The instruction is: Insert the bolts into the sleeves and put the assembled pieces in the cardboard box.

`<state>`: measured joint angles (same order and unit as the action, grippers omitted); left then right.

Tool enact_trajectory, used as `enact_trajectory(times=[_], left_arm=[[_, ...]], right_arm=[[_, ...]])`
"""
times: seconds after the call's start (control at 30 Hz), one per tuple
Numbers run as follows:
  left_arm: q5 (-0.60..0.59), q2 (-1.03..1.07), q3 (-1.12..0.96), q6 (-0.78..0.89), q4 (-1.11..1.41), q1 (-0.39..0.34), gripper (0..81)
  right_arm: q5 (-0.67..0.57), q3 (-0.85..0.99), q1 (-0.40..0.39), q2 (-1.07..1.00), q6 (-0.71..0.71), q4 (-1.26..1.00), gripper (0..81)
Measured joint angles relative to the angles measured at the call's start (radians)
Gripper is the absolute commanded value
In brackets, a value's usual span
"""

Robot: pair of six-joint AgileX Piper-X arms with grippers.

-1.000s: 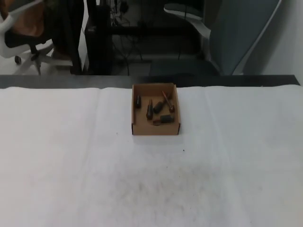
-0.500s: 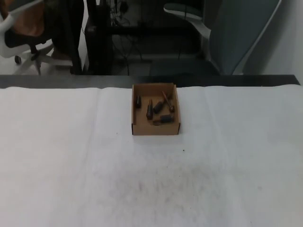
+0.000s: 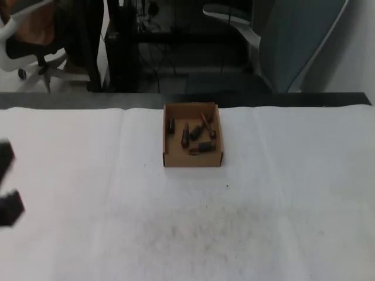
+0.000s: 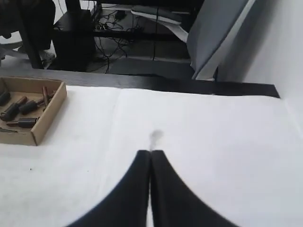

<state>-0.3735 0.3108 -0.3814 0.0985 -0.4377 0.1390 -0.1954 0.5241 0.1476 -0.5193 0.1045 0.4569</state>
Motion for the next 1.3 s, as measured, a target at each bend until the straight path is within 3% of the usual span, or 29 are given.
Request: enact_trajectory(times=[0.33,0.53,0.63,0.8,1.0,1.3], left_arm=[[-0.055,0.000,0.068,0.052,0.013,0.000,1.7],[-0.015,0.000,0.074,-0.090,-0.004,-0.011,1.7],[0.053,0.000,0.098,-0.130,-0.013,-0.044,1.7],[0.153,0.000,0.153,-0.113,-0.004,-0.105,1.7],[0.158,0.000,0.259,-0.033,0.019,-0.144,1.7],[0.156,0.000,0.269,0.052,0.041,-0.146,1.7]], right_arm=[[-0.083,-0.215,0.040,0.312,-0.016,0.020,0.4],[-0.196,-0.383,0.040,0.324,-0.029,-0.210,0.4],[-0.222,-0.397,0.040,0.326,-0.084,-0.232,0.4],[-0.224,-0.400,0.042,0.328,-0.150,-0.073,0.4],[-0.215,-0.434,0.041,0.329,-0.175,-0.074,0.4],[-0.209,-0.434,0.041,0.329,-0.181,-0.091,0.4]])
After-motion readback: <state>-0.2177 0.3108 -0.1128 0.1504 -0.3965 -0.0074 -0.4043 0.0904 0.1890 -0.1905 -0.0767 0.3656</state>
